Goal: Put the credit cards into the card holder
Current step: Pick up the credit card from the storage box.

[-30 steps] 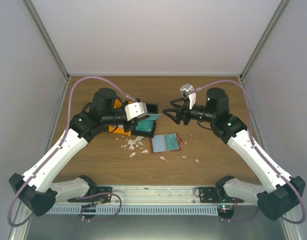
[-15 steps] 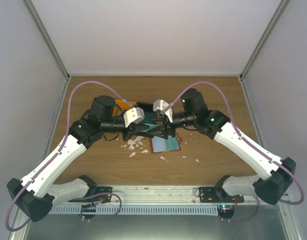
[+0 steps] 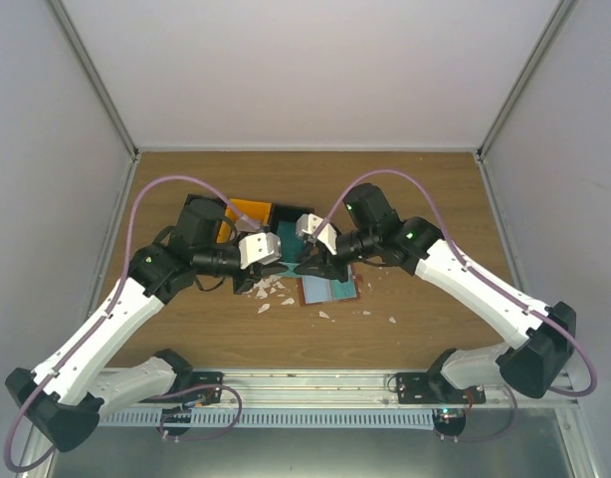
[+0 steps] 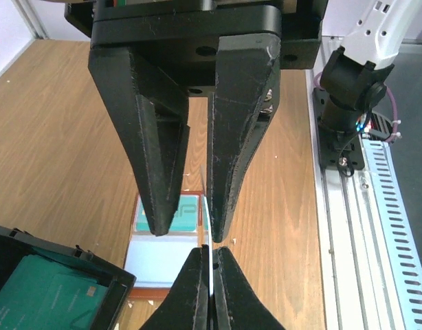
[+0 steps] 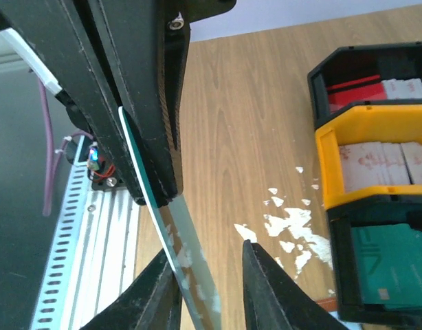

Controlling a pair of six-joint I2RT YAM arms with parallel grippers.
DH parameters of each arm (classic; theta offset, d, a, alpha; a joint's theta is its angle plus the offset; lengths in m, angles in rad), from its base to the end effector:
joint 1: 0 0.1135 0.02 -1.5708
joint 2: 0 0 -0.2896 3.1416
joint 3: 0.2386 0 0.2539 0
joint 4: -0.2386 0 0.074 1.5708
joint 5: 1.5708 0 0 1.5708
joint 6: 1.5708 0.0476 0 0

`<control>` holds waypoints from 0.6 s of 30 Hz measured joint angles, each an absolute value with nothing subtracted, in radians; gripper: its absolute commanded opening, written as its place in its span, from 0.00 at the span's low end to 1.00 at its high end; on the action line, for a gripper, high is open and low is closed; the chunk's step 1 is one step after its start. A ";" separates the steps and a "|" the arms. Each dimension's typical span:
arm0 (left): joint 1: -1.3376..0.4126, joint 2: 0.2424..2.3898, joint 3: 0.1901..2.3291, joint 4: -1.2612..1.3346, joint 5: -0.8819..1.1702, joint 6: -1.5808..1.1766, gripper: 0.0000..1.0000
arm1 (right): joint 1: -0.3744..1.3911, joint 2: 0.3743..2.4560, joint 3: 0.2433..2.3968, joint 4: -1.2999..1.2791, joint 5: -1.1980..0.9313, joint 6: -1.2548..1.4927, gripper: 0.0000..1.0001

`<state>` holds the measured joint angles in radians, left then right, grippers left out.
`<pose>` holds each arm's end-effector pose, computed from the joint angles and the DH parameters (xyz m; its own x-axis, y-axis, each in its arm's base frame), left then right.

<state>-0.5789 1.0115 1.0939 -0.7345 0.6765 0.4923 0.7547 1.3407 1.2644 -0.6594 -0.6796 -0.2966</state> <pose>0.1474 -0.1320 0.3717 -0.0491 0.4724 -0.8800 0.9831 0.1784 0.0409 0.1885 0.2183 0.3620 -0.2126 -0.5120 -0.8323 -0.9771 0.1023 0.1867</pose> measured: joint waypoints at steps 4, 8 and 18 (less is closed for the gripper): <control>-0.579 1.006 1.094 -0.741 0.678 0.509 0.00 | 0.759 1.348 1.276 -0.684 -0.694 -0.310 0.23; -0.579 1.012 1.094 -0.752 0.678 0.511 0.00 | 0.759 1.372 1.293 -0.702 -0.712 -0.316 0.24; -0.579 1.063 1.094 -0.753 0.695 0.509 0.01 | 0.761 1.380 1.293 -0.718 -0.737 -0.329 0.06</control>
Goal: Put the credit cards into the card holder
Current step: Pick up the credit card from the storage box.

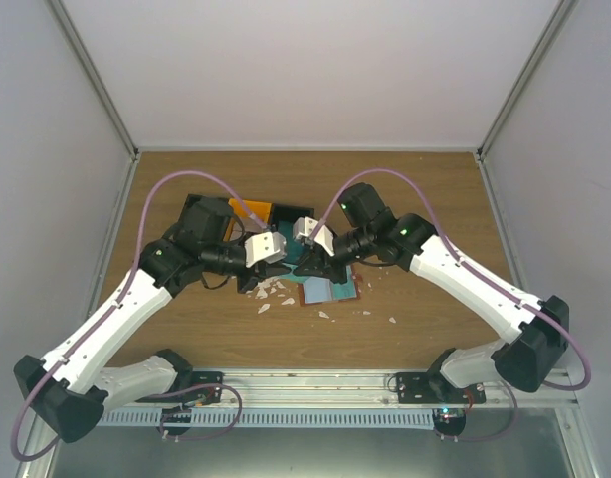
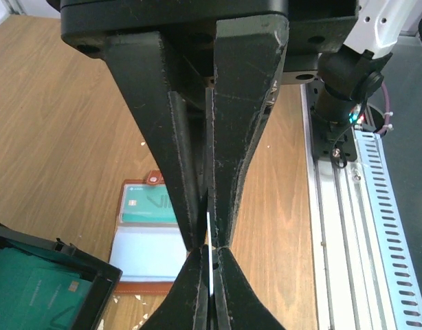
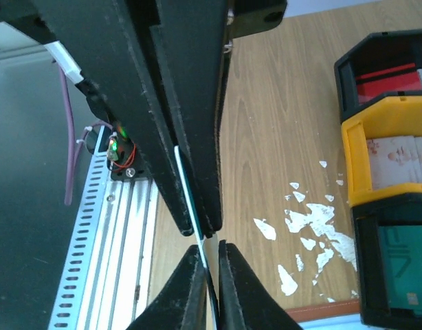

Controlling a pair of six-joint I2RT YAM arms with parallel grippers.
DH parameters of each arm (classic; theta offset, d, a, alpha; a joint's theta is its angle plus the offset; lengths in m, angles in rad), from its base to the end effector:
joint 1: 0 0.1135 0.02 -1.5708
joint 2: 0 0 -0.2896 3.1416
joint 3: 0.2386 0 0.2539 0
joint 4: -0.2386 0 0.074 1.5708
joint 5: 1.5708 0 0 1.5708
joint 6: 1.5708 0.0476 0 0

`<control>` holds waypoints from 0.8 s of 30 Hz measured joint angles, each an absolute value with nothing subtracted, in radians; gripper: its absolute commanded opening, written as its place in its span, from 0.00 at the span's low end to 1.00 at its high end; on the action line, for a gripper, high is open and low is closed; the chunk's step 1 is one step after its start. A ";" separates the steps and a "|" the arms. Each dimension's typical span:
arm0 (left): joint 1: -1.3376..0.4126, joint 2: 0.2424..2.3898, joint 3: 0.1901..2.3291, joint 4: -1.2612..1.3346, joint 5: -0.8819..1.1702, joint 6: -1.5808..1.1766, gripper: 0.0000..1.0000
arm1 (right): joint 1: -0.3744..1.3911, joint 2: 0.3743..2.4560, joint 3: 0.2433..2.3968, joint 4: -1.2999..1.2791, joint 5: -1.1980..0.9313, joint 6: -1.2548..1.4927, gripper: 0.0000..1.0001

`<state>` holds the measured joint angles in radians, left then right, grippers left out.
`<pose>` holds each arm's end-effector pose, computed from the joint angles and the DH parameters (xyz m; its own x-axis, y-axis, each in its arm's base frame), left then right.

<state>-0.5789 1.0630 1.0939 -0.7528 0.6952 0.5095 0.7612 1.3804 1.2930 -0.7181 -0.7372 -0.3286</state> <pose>0.1565 -0.1387 0.3611 -0.0817 0.5008 -0.8617 0.9879 0.1552 -0.0034 0.1892 0.2245 0.3573 -0.2206 -0.5402 -0.8121 -0.9710 0.0428 0.2353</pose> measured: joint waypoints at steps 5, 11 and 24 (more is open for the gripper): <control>-0.578 1.067 1.094 -0.746 0.700 0.504 0.28 | 0.763 1.368 1.286 -0.717 -0.743 -0.316 0.01; -0.583 1.031 1.029 -0.597 0.643 0.373 0.84 | 0.763 1.277 1.180 -0.539 -0.729 -0.165 0.00; -0.583 0.910 0.848 -0.226 0.136 -0.188 0.98 | 0.735 1.135 0.804 -0.328 -0.472 0.277 0.00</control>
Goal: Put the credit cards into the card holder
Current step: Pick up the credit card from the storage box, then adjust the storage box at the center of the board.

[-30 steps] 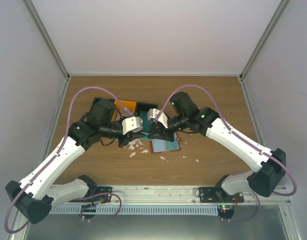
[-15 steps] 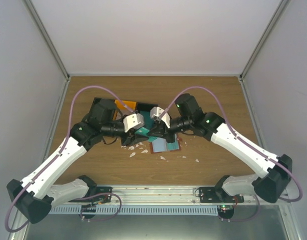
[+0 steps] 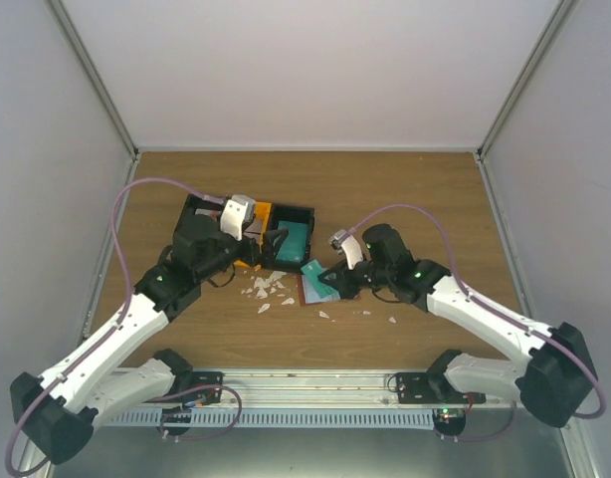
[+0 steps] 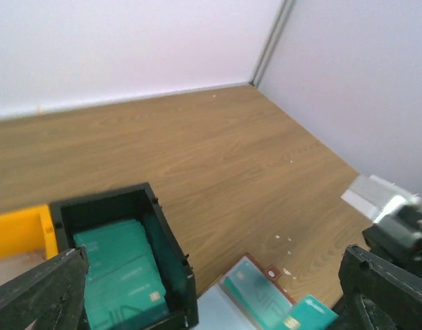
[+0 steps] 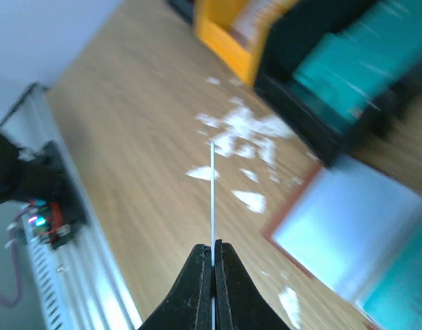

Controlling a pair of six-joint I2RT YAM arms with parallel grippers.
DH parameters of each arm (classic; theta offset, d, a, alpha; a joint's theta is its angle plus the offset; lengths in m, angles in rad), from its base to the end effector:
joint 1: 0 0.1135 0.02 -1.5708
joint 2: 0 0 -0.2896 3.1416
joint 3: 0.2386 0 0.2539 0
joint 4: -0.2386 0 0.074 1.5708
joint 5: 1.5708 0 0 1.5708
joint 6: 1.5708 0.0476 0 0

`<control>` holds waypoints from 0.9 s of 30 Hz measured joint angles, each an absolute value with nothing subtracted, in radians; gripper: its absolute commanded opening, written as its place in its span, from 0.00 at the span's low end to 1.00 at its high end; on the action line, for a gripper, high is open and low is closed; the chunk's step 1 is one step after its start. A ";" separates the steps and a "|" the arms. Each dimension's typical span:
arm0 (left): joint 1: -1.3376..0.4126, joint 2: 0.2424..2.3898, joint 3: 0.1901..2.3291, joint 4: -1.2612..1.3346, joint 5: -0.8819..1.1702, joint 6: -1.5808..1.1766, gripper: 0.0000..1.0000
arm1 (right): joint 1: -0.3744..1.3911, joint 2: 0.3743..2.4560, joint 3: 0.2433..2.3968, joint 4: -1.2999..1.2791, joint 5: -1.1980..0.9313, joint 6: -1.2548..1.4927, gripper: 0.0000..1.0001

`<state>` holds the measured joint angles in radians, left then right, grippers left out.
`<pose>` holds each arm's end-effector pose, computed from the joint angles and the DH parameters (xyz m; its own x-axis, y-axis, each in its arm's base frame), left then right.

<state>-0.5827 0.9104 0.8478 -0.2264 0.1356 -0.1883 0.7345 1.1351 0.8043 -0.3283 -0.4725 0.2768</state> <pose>0.1705 -0.1201 0.3521 -0.3561 0.0125 -0.9344 0.5973 0.7720 -0.2173 0.1655 0.1787 0.2814 -0.6733 -0.2801 -0.6843 -0.7067 0.5159 0.4841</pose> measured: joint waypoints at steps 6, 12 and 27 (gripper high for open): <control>-0.582 1.009 0.701 -0.070 0.160 -0.431 0.43 | 0.558 1.213 0.653 -0.259 -0.451 0.463 0.01; -0.585 1.179 0.546 -0.021 0.194 -0.591 0.15 | 0.462 1.258 0.586 -0.225 -0.490 0.533 0.01; -0.595 1.518 0.665 -0.011 0.128 -0.611 0.22 | 0.432 1.428 0.585 -0.141 -0.576 0.538 0.00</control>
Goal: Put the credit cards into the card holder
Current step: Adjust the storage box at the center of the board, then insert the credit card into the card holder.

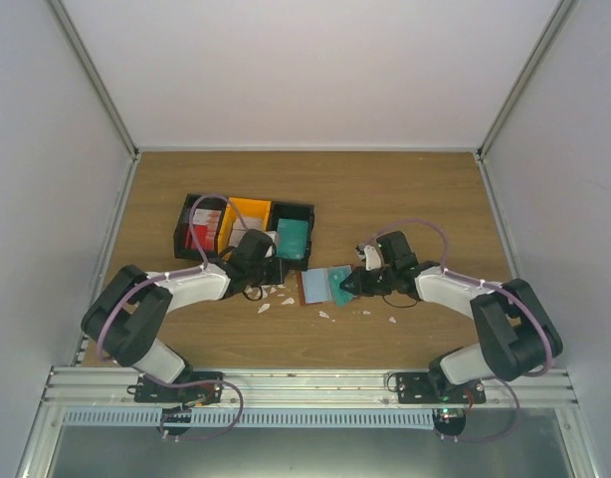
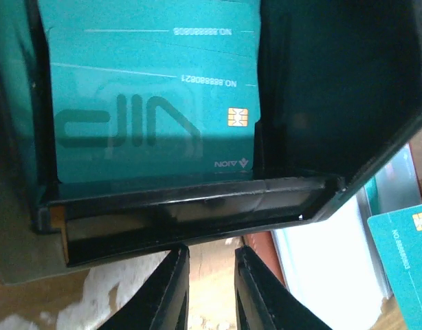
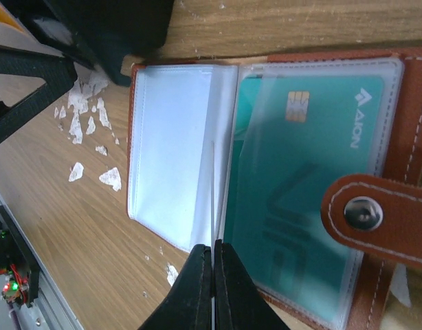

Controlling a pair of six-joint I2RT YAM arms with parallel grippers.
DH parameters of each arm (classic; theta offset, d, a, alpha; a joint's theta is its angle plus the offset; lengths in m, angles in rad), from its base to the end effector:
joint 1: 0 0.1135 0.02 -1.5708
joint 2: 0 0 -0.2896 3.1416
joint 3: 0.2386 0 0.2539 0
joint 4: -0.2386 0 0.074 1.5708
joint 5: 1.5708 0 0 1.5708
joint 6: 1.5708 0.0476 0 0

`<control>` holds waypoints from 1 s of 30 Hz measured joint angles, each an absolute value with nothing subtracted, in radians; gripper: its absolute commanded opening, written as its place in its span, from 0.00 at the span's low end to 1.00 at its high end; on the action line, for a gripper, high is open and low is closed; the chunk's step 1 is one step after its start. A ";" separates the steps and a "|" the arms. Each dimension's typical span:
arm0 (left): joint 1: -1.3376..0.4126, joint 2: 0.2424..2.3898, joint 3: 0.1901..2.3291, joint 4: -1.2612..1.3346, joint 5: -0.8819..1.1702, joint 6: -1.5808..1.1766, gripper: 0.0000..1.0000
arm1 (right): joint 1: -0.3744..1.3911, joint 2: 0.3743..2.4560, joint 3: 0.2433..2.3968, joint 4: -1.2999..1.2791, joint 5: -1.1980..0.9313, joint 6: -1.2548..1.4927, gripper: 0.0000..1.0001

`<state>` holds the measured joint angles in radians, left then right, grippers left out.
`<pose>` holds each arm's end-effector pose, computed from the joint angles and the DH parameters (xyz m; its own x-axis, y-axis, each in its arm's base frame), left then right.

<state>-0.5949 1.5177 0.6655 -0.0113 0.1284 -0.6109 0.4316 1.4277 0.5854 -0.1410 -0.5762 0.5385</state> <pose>0.2376 -0.1681 0.1644 -0.8740 -0.0955 -0.4764 0.1506 0.8790 -0.4524 0.2170 0.1285 0.1612 -0.9696 0.0269 -0.2433 -0.1489 0.7240 0.6736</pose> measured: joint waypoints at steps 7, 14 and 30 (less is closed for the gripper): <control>-0.595 1.626 0.766 0.007 0.129 -0.547 0.28 | 0.409 1.469 0.574 -0.059 -0.612 0.548 0.00; -0.605 1.663 0.786 0.052 0.144 -0.514 0.45 | 0.403 1.512 0.569 0.032 -0.631 0.593 0.00; -0.731 1.534 0.595 0.075 0.157 -0.690 0.28 | 0.399 1.610 0.568 0.117 -0.701 0.640 0.02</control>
<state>-0.7307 1.5337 0.5953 0.0746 0.1570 -0.6895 0.3988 1.6104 0.5682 0.1169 -0.7006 0.6403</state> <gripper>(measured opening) 0.356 0.022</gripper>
